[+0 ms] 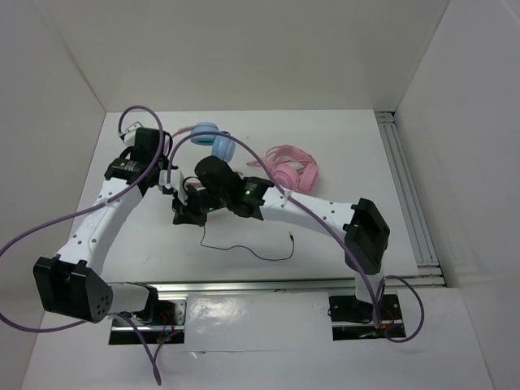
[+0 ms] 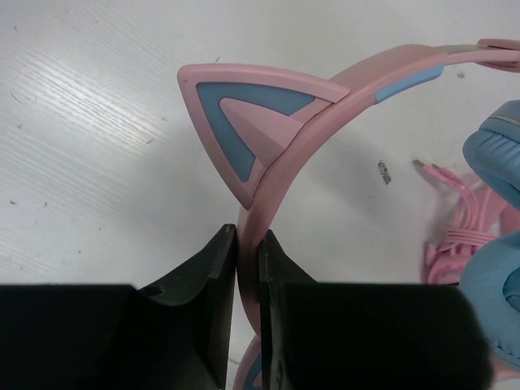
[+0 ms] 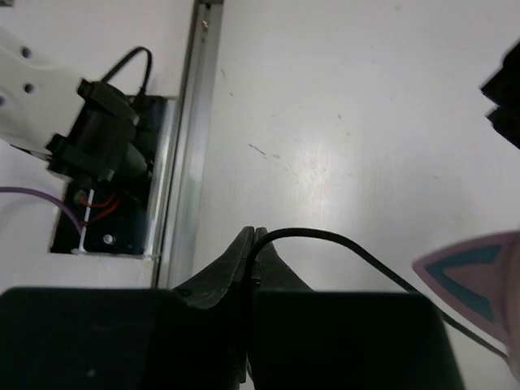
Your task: Wrap the headphones
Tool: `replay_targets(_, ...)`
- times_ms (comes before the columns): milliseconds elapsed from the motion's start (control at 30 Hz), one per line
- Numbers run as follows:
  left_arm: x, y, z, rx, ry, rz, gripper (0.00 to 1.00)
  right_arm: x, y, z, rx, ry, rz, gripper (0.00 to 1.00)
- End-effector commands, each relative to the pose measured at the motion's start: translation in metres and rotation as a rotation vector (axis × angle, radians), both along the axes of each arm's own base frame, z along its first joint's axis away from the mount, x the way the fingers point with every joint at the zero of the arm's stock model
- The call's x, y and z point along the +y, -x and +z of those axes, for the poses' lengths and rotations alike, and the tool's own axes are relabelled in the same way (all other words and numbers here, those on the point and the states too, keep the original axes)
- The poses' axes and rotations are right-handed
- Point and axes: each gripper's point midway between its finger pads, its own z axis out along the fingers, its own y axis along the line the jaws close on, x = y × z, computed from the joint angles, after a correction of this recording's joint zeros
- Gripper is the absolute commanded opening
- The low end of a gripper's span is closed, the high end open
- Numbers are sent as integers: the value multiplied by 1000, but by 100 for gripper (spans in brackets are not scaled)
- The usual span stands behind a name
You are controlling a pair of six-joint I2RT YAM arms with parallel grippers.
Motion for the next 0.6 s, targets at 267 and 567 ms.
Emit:
replay_targets(267, -49, -24, 2, 24, -195, -292, 0, -70, -37, 54, -190, 46, -189, 0)
replay_targets(567, -101, -24, -8, 50, -192, -611, 0, -116, -66, 55, -306, 151, -415, 0)
